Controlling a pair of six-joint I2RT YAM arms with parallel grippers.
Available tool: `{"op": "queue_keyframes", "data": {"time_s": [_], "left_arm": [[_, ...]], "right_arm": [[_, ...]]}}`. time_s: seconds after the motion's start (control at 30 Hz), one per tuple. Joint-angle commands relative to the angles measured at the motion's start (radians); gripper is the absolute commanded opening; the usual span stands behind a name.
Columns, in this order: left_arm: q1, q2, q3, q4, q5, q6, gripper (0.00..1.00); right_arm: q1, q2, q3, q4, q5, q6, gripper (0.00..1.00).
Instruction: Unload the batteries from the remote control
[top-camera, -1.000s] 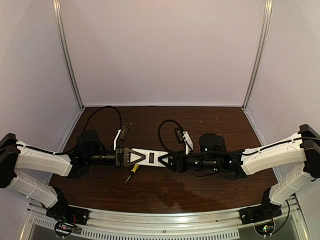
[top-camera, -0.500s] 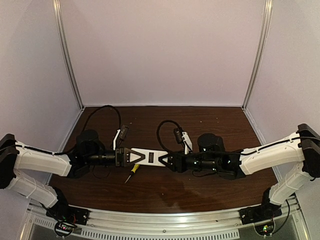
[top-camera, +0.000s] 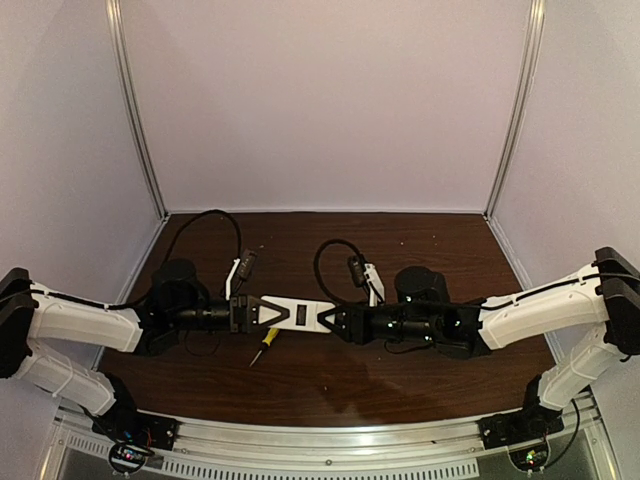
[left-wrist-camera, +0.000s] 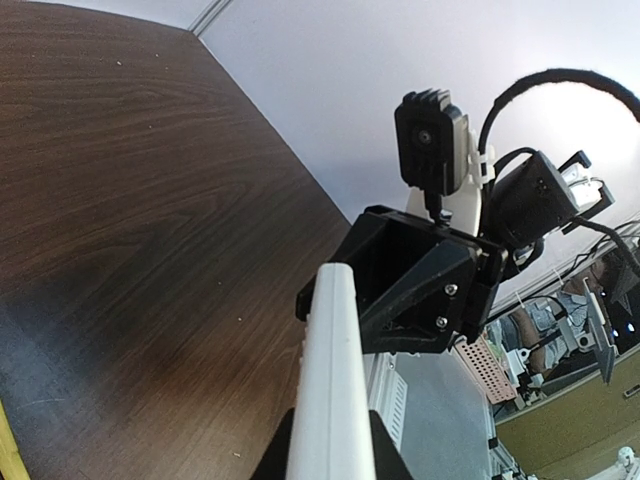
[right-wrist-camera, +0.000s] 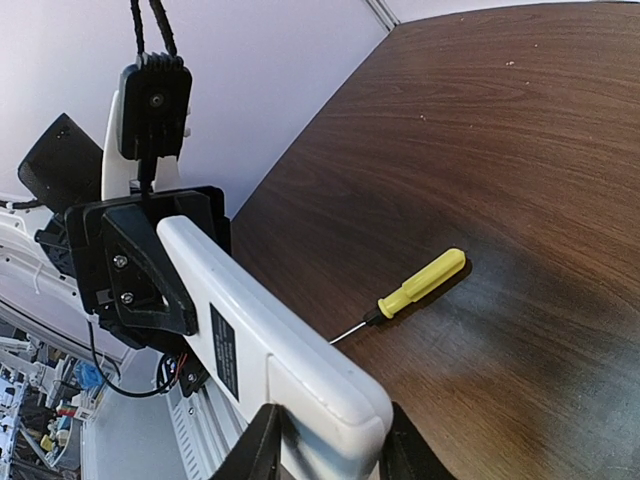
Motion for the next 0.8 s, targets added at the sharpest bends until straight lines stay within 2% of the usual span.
{"op": "queue_keyframes", "data": {"time_s": [0.0,0.53,0.6,0.77], "left_arm": [[0.002,-0.018,0.018,0.016,-0.003,-0.002,0.00],[0.003,-0.019,0.016,0.030,0.008,-0.006,0.00],[0.003,-0.020,0.016,0.033,0.010,-0.007,0.00],[0.002,-0.019,0.015,0.034,0.008,-0.005,0.00]], "right_arm": [[0.004,0.014,0.017,-0.009,0.027,-0.019,0.28],[0.005,0.007,0.008,0.004,0.003,-0.015,0.23],[0.005,0.011,0.012,0.001,0.003,-0.012,0.25],[0.006,0.019,0.029,-0.006,-0.005,-0.009,0.37]]}}
